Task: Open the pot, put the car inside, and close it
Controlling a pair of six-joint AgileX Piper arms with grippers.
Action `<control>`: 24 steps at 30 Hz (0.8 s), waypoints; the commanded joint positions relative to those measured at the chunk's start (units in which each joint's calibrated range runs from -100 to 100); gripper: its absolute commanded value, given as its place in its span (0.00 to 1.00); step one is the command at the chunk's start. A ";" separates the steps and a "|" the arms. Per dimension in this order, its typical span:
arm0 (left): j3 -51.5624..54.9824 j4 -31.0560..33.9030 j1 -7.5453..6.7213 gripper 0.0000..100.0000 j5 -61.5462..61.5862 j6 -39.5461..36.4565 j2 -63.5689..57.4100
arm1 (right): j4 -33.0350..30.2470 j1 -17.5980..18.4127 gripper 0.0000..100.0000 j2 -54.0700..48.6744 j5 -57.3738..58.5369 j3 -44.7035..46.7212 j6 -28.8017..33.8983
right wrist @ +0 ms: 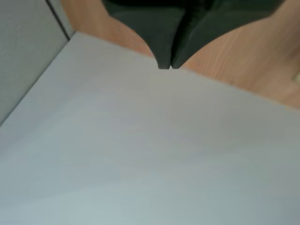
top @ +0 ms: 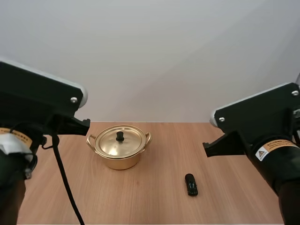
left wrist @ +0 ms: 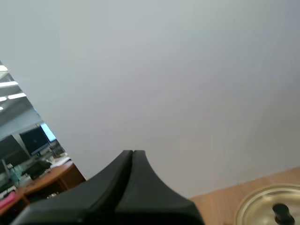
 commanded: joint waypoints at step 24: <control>-21.83 -39.50 -0.04 1.00 36.80 28.37 63.96 | 14.94 -0.03 0.00 9.17 14.96 -0.51 -13.49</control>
